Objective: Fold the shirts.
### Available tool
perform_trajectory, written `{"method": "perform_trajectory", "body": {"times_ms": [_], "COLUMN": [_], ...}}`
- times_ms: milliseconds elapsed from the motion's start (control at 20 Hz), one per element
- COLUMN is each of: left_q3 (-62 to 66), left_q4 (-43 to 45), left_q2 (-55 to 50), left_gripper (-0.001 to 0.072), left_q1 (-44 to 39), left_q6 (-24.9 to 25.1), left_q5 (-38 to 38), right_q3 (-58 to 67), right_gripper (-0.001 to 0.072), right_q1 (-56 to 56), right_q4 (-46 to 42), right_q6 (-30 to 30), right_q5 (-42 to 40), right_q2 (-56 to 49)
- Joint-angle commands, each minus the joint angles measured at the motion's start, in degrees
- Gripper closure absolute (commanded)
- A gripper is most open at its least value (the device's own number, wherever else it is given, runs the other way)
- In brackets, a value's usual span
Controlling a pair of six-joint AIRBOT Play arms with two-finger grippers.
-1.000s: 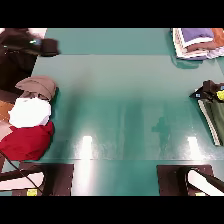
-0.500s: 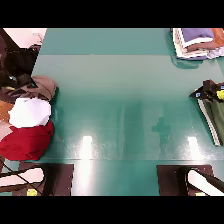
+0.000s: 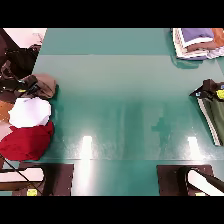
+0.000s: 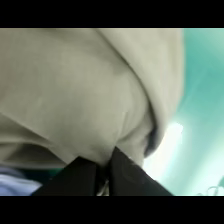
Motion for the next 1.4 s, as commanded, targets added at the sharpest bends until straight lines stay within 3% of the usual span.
{"method": "perform_trajectory", "body": {"times_ms": [0,100,250,400,700,850,1150,1200,1250,1300,1350], "left_q3": [3.91,9.92,21.4,28.96,23.69,12.15,-9.86,-10.71,-10.78,-10.71,-9.88], "left_q4": [-6.1,-6.45,-6.4,-6.25,-6.03,-6.03,-6.05,-6.03,-6.05,-6.05,-5.84], "left_q2": [2.84,7.85,15.56,22.08,23.96,23.85,21.64,20.52,19.52,19.45,19.67], "left_gripper": [0.0682,0.0683,0.0683,0.0682,0.0682,0.0682,0.068,0.056,0.0143,-0.0013,0.0064], "left_q1": [-0.37,-1.53,-6.16,-13.7,-33.94,-43.28,-53.75,-53.86,-53.57,-52.72,-51.23], "left_q6": [4.15,6.8,11.65,12.63,11.06,10.49,6.86,6.88,6.56,6.29,6.54], "left_q5": [-0.13,-1.36,-9.03,-14.25,-21.46,-15.19,8.57,8.96,8.57,7.78,5.44], "right_q3": [2.21,7.69,18.27,28.35,39.21,38.86,33.55,32.33,31.15,30.16,29.33], "right_gripper": [0.0697,0.0698,0.0697,0.0697,0.0697,0.0697,0.0697,0.0697,0.0698,0.0697,0.0697], "right_q1": [0.04,0.04,0.04,0.04,0.04,0.04,0.04,0.04,0.04,0.04,0.04], "right_q4": [0.02,0.24,0.48,0.48,0.46,0.46,0.48,0.48,0.5,0.5,0.48], "right_q6": [0.02,0.02,0.04,0.04,0.04,0.04,0.04,0.04,0.04,0.04,0.04], "right_q5": [0.13,-0.15,-1.68,-5.01,-7.21,-6.47,-3.85,-3.43,-3.1,-2.93,-2.86], "right_q2": [0.04,0.04,0.04,0.04,0.04,0.04,0.04,0.04,0.04,0.04,0.04]}}
